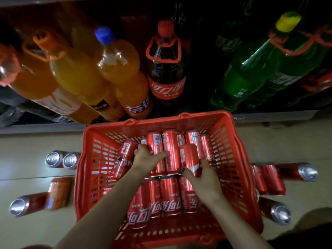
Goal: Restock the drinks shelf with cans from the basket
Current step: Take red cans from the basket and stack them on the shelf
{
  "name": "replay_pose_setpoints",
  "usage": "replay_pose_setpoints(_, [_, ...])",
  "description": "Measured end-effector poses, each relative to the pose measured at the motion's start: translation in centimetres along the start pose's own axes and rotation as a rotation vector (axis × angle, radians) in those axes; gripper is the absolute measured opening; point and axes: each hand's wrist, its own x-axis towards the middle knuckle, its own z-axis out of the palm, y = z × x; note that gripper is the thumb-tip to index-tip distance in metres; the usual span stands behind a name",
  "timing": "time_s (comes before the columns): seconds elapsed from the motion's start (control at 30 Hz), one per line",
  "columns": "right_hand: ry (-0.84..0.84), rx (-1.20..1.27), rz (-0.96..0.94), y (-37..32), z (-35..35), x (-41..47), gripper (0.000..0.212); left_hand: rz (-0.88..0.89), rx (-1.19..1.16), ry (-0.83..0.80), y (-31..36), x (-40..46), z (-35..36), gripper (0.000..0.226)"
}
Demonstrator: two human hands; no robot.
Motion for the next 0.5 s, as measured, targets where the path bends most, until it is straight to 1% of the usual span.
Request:
replay_pose_setpoints(0.03, [-0.017, 0.052, 0.011, -0.3, -0.4, -0.1, 0.04, -0.002, 0.0, 0.0, 0.0, 0.1, 0.0, 0.112])
replay_pose_setpoints(0.07, [-0.023, 0.116, 0.015, -0.8, -0.7, -0.1, 0.035, -0.004, 0.001, -0.005, -0.2, 0.2, -0.1, 0.114])
replay_pose_setpoints(0.13, [-0.041, 0.19, -0.002, -2.1, -0.9, 0.2, 0.028, 0.012, 0.058, -0.014, -0.9, 0.9, -0.2, 0.123])
replay_pose_setpoints(0.17, [-0.059, 0.194, -0.019, -2.6, -0.9, 0.6, 0.026, 0.021, 0.1, -0.006, -1.5, 1.7, -0.1, 0.12])
replay_pose_setpoints(0.2, [-0.073, 0.205, -0.031, -3.3, -0.8, 0.8, 0.023, 0.028, 0.134, -0.005, -1.8, 2.3, -0.1, 0.108])
replay_pose_setpoints(0.27, [-0.113, 0.209, -0.044, -3.9, -0.5, 1.6, 0.012, 0.063, 0.163, 0.002, -1.4, 1.8, -0.4, 0.069])
replay_pose_setpoints(0.3, [-0.132, 0.221, -0.044, -4.0, -0.3, 2.0, 0.01, 0.088, 0.173, -0.003, -1.1, 1.6, -0.5, 0.054])
replay_pose_setpoints(0.33, [-0.151, 0.263, -0.043, -4.2, -0.1, 2.2, 0.01, 0.108, 0.175, -0.014, -0.9, 1.4, -0.6, 0.044])
replay_pose_setpoints(0.4, [-0.196, 0.332, -0.033, -4.4, 0.6, 2.5, 0.026, 0.117, 0.173, -0.033, -0.9, 1.3, -0.7, 0.034])
replay_pose_setpoints(0.47, [-0.227, 0.374, -0.023, -4.5, 1.2, 2.7, 0.039, 0.099, 0.129, -0.053, -1.0, 1.4, -0.4, 0.031])
replay_pose_setpoints(0.5, [-0.244, 0.383, -0.024, -4.5, 1.4, 2.8, 0.042, 0.09, 0.08, -0.06, -1.1, 1.4, -0.4, 0.036])
